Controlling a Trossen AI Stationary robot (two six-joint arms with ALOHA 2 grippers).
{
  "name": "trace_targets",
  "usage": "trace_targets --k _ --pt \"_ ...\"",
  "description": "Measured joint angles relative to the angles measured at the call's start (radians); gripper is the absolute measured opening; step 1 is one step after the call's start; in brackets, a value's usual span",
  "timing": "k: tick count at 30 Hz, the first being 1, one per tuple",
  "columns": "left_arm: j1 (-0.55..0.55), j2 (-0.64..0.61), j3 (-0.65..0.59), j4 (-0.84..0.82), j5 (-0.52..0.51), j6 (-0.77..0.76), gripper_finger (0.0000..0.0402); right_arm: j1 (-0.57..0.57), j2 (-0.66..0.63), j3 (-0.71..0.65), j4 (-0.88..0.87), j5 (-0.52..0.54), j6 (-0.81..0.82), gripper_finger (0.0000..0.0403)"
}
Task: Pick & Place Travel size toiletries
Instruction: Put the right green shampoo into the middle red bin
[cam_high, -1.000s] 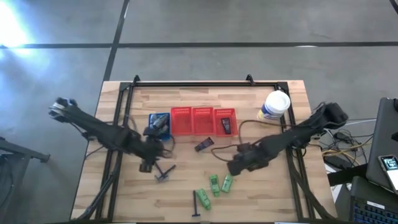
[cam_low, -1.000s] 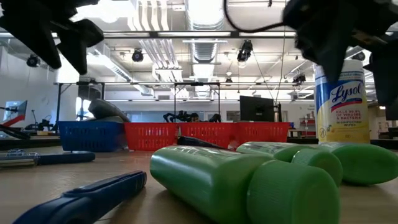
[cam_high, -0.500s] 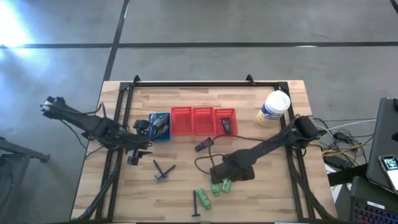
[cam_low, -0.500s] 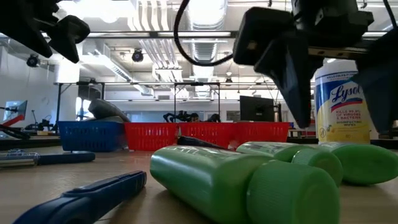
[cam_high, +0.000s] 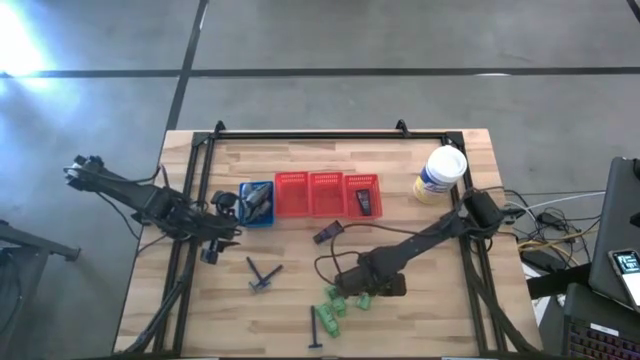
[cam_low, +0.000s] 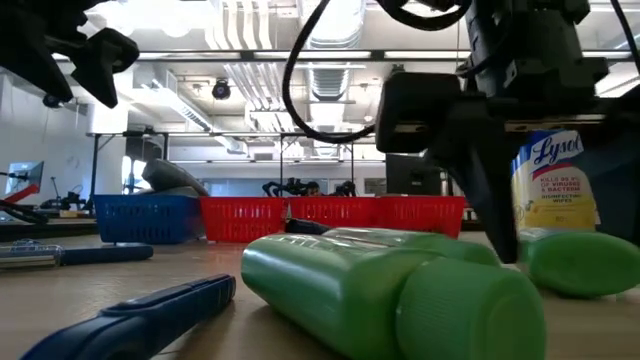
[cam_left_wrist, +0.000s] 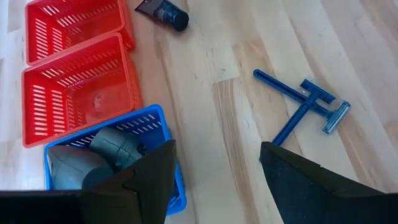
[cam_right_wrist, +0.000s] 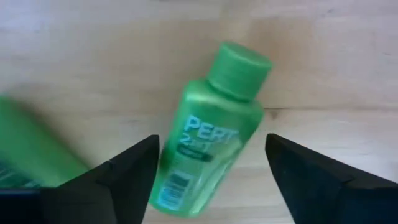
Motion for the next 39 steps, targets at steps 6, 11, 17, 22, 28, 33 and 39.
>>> trace_targets --k 6,11,17,22,28,33,39 --pt "0.003 -0.014 0.002 -0.004 -0.015 0.003 0.0238 0.006 0.004 -0.026 0.029 -0.027 -0.011 0.0232" --pt "0.003 -0.014 0.002 -0.004 -0.046 0.009 0.0238 0.005 -0.008 -0.064 0.085 -0.033 -0.061 0.0173" --pt "0.003 -0.017 0.015 -0.012 -0.073 0.019 0.0238 -0.028 -0.096 -0.042 0.086 0.090 -0.128 0.0116" --pt "0.005 -0.018 0.033 -0.016 -0.120 0.019 0.0238 -0.130 -0.212 -0.033 0.092 0.236 -0.226 0.0119" --pt "0.035 -0.026 0.046 -0.016 -0.126 -0.013 0.0238 -0.360 -0.245 0.026 0.123 0.263 -0.529 0.0125" --pt "0.063 -0.041 0.048 -0.023 -0.127 -0.076 0.0238 -0.549 -0.181 0.124 0.119 0.207 -0.768 0.0125" --pt "0.090 -0.060 0.049 -0.050 -0.127 -0.171 0.0238 -0.669 -0.078 0.177 0.054 0.102 -0.912 0.0129"
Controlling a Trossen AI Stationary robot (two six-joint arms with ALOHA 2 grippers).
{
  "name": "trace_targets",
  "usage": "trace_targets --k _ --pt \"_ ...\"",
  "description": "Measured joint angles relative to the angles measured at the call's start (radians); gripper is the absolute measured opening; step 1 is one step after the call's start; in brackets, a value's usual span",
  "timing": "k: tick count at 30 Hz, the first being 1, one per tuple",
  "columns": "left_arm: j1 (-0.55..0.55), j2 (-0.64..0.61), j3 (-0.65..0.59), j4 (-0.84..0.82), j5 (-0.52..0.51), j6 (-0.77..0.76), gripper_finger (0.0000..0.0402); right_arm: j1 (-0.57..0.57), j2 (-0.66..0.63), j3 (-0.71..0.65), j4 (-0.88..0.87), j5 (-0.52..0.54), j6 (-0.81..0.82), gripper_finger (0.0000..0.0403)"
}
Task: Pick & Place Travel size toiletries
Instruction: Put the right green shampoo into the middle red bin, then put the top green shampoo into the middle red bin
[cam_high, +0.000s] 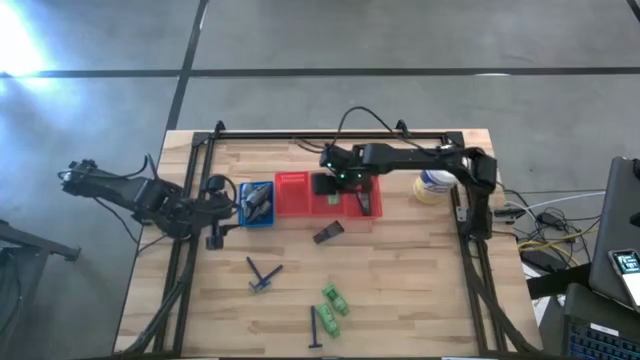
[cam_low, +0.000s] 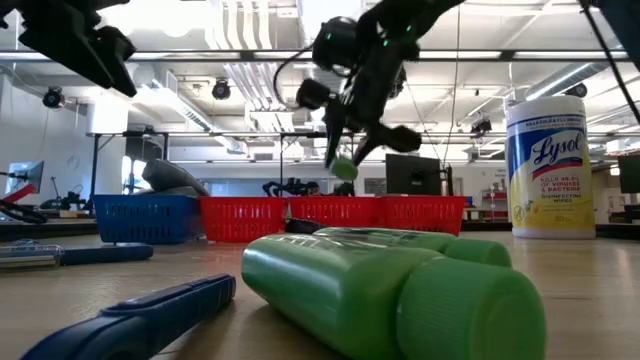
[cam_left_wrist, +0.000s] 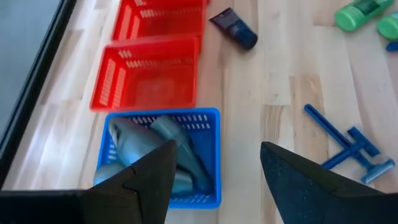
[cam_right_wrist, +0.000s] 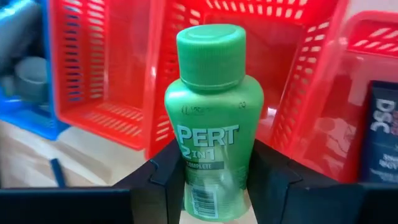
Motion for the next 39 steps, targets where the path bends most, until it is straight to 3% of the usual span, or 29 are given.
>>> trace_targets --k 4,9,18,26,32,39 --pt "0.002 -0.017 0.000 -0.030 0.000 -0.053 0.0238 -0.025 0.065 0.032 0.004 -0.018 -0.035 0.0137" --pt "0.002 -0.032 0.000 -0.039 0.000 -0.113 0.0238 -0.031 0.118 0.066 -0.015 0.011 -0.065 0.0177" --pt "0.002 -0.050 0.000 -0.086 0.000 -0.128 0.0238 0.010 0.057 0.068 -0.080 0.033 -0.097 0.0264" --pt "0.002 -0.055 0.000 -0.084 0.005 -0.095 0.0238 0.253 -0.043 0.069 -0.210 0.016 -0.174 0.0309" --pt "0.002 -0.055 0.000 -0.072 0.011 -0.050 0.0238 0.439 0.064 0.067 -0.190 -0.041 -0.077 0.0317" --pt "0.002 -0.051 0.000 -0.072 0.063 -0.060 0.0238 0.576 0.129 0.099 -0.162 -0.049 0.001 0.0329"
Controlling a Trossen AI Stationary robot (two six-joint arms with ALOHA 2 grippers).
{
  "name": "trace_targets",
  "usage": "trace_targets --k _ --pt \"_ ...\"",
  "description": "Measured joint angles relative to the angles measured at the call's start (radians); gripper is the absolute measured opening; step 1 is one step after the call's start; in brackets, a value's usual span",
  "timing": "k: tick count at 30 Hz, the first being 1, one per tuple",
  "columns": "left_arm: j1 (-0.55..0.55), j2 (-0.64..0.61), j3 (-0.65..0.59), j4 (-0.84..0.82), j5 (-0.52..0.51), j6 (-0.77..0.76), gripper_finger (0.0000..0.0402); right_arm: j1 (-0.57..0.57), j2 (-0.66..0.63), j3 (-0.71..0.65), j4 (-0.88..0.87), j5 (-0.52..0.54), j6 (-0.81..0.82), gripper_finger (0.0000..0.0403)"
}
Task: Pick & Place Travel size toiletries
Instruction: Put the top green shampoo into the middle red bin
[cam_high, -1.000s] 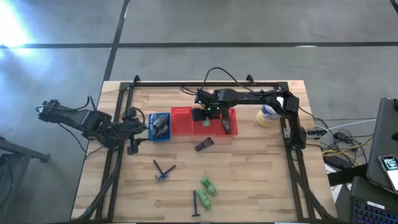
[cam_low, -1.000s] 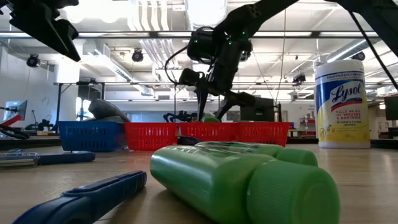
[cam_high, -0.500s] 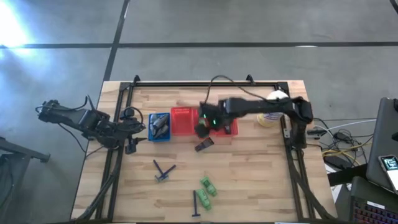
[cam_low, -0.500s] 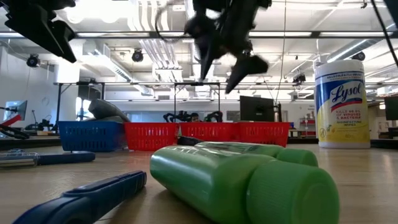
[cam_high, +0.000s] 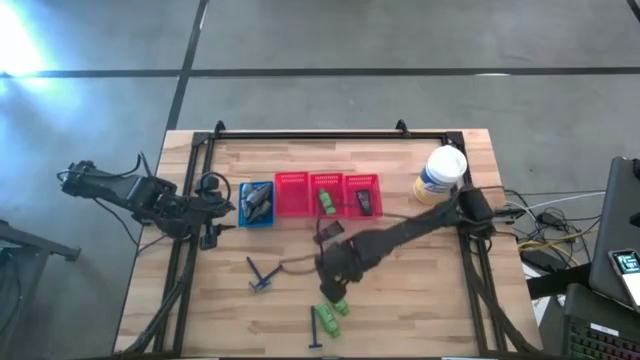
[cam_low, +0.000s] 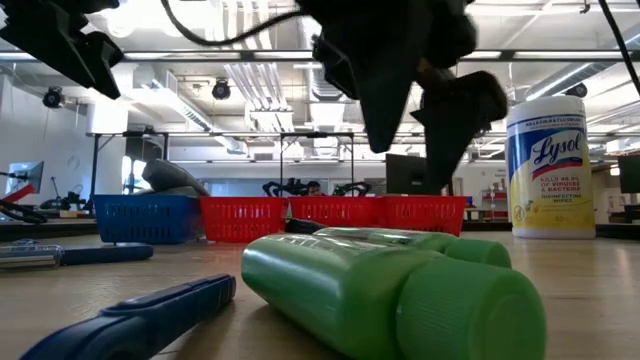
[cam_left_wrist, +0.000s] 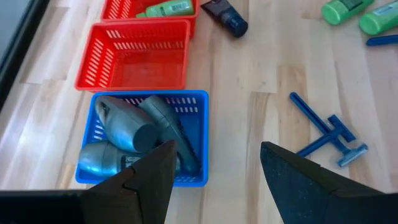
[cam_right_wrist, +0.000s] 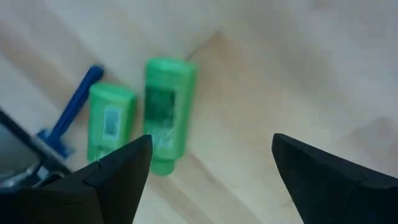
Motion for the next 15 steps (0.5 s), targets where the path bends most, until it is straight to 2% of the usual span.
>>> trace_targets --k 6,15 --pt "0.000 0.005 0.000 0.001 0.005 0.001 0.0238 0.056 0.106 0.082 0.047 -0.001 0.003 0.0328" --pt "0.000 0.009 0.000 -0.002 0.010 0.008 0.0238 0.075 0.274 0.245 -0.045 0.038 -0.021 0.0286"
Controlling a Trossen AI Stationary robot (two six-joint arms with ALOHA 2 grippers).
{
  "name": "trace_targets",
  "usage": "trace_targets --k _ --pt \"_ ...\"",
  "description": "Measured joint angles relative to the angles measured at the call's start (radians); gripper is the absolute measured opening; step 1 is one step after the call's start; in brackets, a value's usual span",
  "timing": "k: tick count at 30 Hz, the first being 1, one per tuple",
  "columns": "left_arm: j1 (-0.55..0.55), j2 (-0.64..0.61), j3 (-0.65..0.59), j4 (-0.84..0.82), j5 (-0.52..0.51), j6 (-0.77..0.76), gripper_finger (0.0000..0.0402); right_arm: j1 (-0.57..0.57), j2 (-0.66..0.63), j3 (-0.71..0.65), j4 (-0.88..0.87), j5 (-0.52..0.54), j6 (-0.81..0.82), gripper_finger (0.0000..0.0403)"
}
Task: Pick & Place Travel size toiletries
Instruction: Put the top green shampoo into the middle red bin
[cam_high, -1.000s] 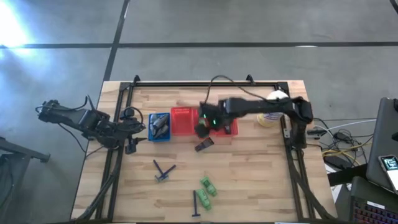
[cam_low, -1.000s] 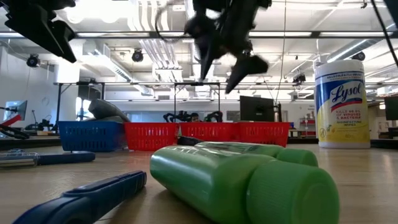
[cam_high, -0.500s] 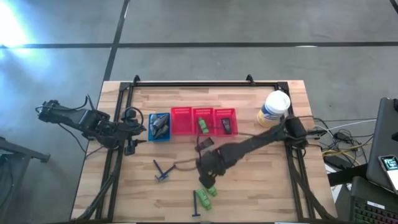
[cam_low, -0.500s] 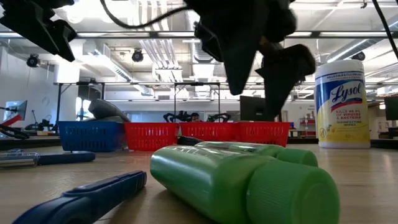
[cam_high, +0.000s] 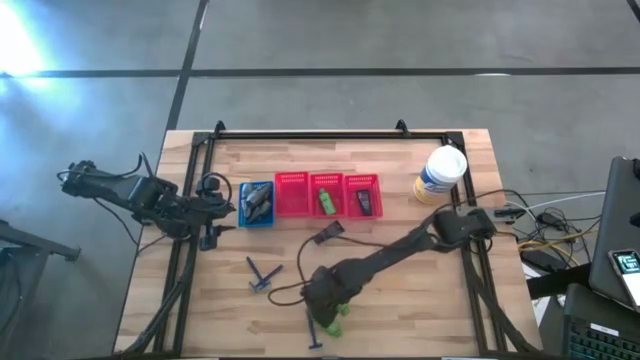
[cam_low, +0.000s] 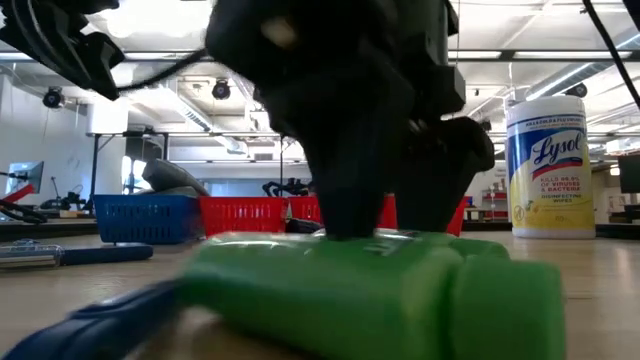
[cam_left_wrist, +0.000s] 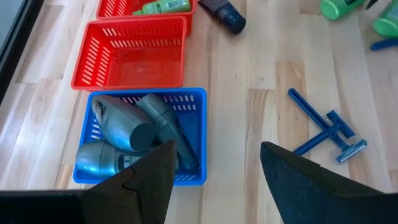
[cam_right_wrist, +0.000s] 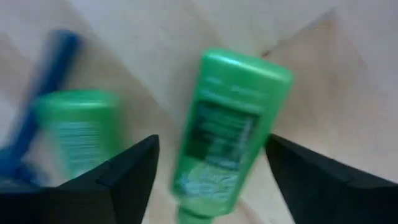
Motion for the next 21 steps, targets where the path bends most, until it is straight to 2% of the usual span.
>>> trace_targets --k 5,12,14,17,21 --pt "0.000 0.003 0.000 -0.002 0.000 0.001 0.0238 -0.003 0.040 0.057 -0.083 0.014 -0.030 0.0238" --pt "0.000 0.003 0.000 -0.003 0.000 0.003 0.0238 -0.022 0.030 0.052 -0.148 0.014 -0.131 0.0128" --pt "0.000 0.002 0.000 -0.004 0.000 0.003 0.0238 -0.040 0.010 0.050 -0.161 0.037 -0.164 0.0108" --pt "0.000 0.002 0.000 -0.004 -0.002 0.003 0.0238 -0.088 -0.058 0.048 -0.201 0.073 -0.181 0.0104" --pt "0.000 0.002 0.000 -0.004 -0.010 0.003 0.0238 -0.204 -0.167 0.044 -0.193 0.101 -0.171 0.0127"
